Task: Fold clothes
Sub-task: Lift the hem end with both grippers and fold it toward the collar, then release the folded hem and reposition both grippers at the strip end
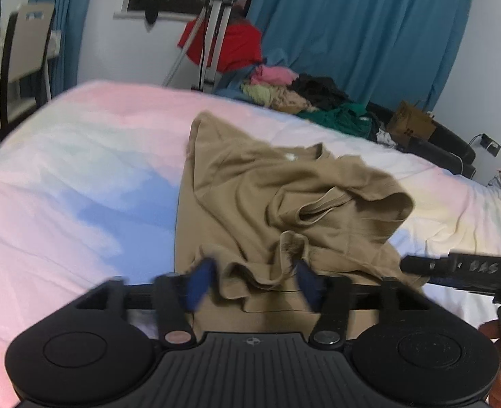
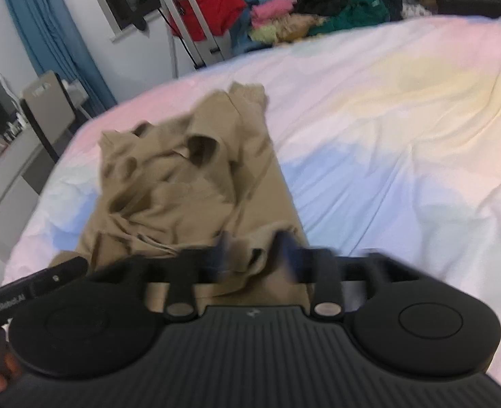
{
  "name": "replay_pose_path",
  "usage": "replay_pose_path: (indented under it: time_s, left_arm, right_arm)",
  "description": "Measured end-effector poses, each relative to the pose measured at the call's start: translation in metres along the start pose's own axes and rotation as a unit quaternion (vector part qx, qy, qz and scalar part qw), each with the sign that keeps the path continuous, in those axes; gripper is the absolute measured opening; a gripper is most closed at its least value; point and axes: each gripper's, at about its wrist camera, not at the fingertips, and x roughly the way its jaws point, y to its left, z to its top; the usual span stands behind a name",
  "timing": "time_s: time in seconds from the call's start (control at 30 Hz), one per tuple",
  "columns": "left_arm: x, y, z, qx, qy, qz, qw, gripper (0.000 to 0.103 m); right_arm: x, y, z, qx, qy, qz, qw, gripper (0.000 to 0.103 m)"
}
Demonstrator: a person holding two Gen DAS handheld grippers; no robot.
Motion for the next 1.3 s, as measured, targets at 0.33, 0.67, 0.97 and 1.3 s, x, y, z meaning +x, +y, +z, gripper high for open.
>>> replay_pose_path:
  time_s: [0.33,0.67,0.97,1.3]
  left_arm:
    - [-0.085,-0.032,-0.008,0.060,-0.069,0.018,0.9957,0.103]
    - [-0.143,-0.048,-0.024,0.069,-0.099,0.028,0.9924,0.103]
    - [-0.158,-0.060,-0.043,0.101,-0.114,0.025,0.9880,0.103]
    - [-0.154,-0.053,-0.050,0.078,-0.116,0.026,0.9898,0.103]
  right_arm:
    - [-0.078,0.030,-0.010,-0.062,-0.096,0.013,0.993,0.092]
    - [-0.142,0.038,-0.031,-0.087,-0.149,0.016,0.985,0.092]
    - [-0.156,0.038,-0.037,-0.094,-0.169,0.030,0.981,0.092]
    - [-0.155,0.031,-0.034,-0.078,-0.167,0.036,0.982,0.092]
